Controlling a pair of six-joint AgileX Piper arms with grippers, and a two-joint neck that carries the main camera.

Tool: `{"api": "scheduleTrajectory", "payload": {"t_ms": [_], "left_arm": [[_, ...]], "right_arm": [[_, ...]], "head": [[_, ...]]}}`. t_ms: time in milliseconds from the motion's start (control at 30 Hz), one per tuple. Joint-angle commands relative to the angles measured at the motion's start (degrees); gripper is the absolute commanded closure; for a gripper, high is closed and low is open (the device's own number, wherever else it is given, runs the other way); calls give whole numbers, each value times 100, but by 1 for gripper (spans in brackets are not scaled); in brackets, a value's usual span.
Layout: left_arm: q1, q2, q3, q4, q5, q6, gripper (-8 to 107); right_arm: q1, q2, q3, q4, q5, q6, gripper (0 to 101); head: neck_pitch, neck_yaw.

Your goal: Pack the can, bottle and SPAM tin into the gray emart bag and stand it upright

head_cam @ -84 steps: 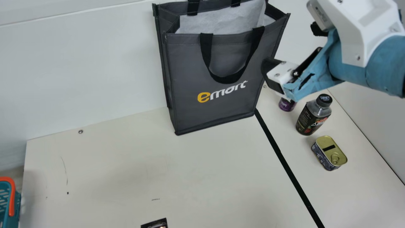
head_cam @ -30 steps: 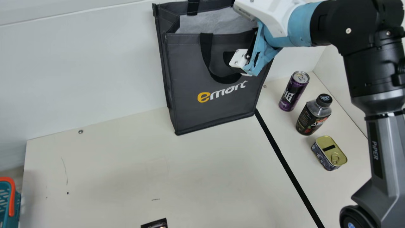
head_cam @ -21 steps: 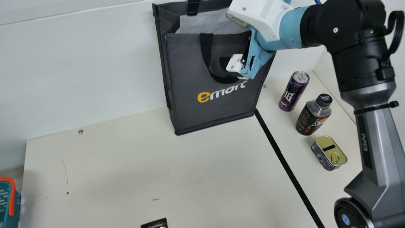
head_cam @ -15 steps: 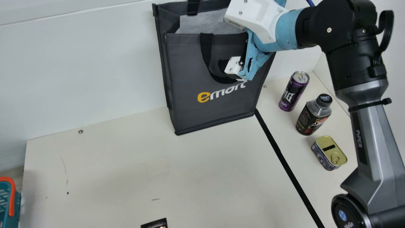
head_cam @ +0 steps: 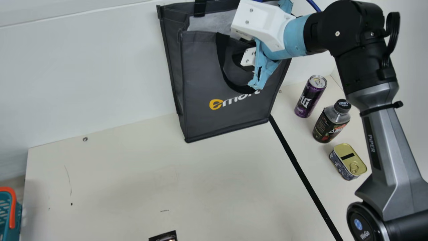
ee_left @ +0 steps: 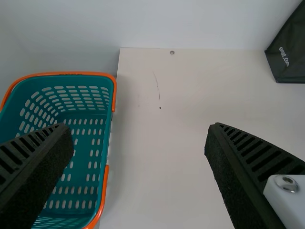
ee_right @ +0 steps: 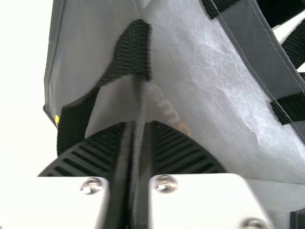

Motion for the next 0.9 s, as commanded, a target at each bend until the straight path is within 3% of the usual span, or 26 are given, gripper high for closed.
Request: {"api": "scheduleTrajectory", "payload": {"t_ms": [0, 433, 867], "left_arm": [[0, 0, 0, 0, 0, 0, 9], [0, 0, 0, 0, 0, 0, 9], [0, 0, 0, 0, 0, 0, 9]], "right_arm": [[-14, 9, 10, 21, -2, -31, 101], [-39, 1, -7, 139, -2, -118, 101], [109, -384, 74, 19, -2, -10, 101]], "head": [[-130, -5], [-130, -5], [-130, -5]]}}
